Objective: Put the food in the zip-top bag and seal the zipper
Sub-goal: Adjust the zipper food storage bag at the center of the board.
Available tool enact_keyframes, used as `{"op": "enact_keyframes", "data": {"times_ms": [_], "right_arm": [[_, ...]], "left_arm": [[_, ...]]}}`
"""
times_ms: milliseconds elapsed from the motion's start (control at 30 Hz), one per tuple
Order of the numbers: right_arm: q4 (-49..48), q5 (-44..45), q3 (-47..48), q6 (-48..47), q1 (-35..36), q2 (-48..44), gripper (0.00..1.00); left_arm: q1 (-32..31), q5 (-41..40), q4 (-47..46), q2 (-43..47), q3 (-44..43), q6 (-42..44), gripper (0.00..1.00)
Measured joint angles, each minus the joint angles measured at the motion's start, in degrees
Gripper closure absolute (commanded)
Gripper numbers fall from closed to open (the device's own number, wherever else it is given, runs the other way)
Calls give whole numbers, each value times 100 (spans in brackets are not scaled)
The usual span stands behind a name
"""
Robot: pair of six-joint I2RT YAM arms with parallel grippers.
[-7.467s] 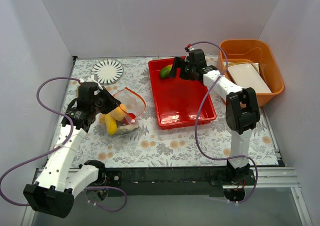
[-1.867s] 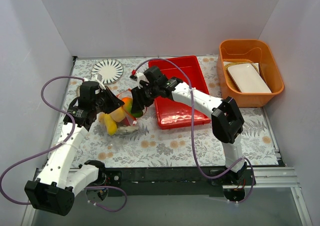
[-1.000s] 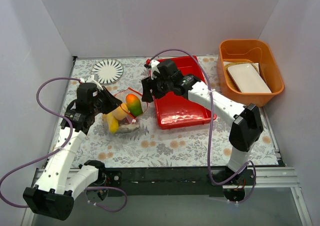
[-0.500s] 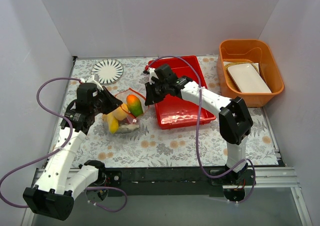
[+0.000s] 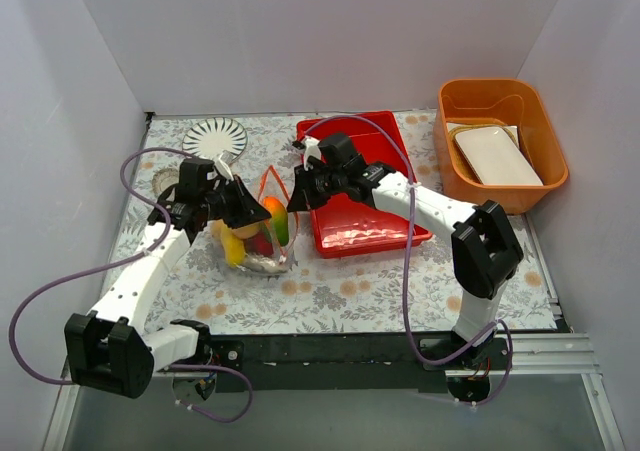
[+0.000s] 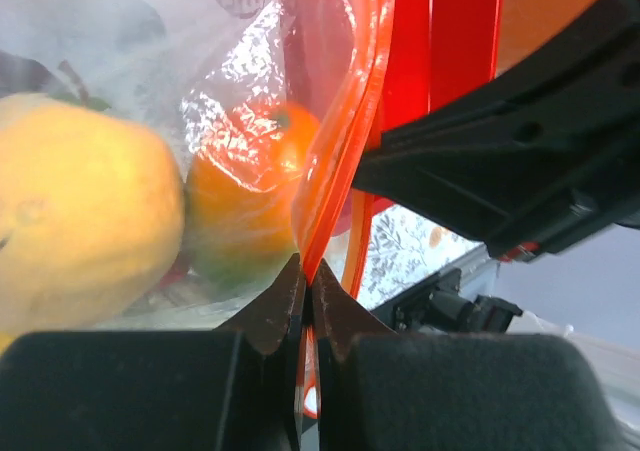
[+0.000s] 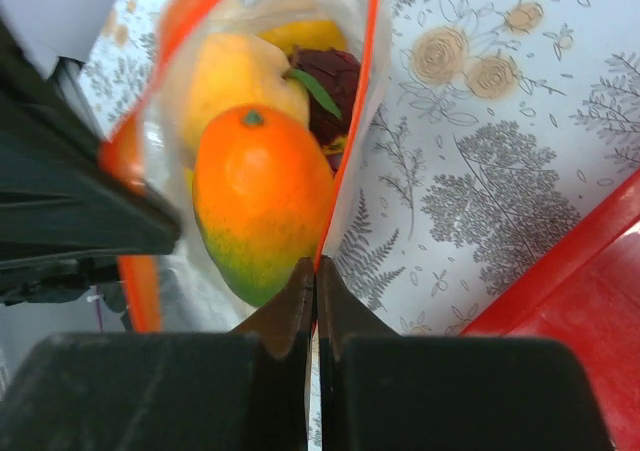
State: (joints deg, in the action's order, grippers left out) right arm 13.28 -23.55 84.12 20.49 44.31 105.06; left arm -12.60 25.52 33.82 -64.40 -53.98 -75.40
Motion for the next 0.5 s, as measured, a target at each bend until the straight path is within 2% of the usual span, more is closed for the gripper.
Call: {"op": "enact_keyframes", "data": {"times_ms": [333, 400, 467, 500], "right_arm": [[-627, -173, -188, 380, -2, -225, 98], [-660, -175, -238, 402, -2, -225, 98], [-664, -175, -267, 428, -7, -225, 98], [-667, -175, -273, 446, -7, -225, 98]], "left_arm": [[-378, 857, -450, -734, -72, 44, 91], [-444, 968, -546, -774, -92, 17, 85], [-485, 1047, -621, -778, -94, -26, 84], [-492, 1075, -658, -778, -94, -59, 80]]}}
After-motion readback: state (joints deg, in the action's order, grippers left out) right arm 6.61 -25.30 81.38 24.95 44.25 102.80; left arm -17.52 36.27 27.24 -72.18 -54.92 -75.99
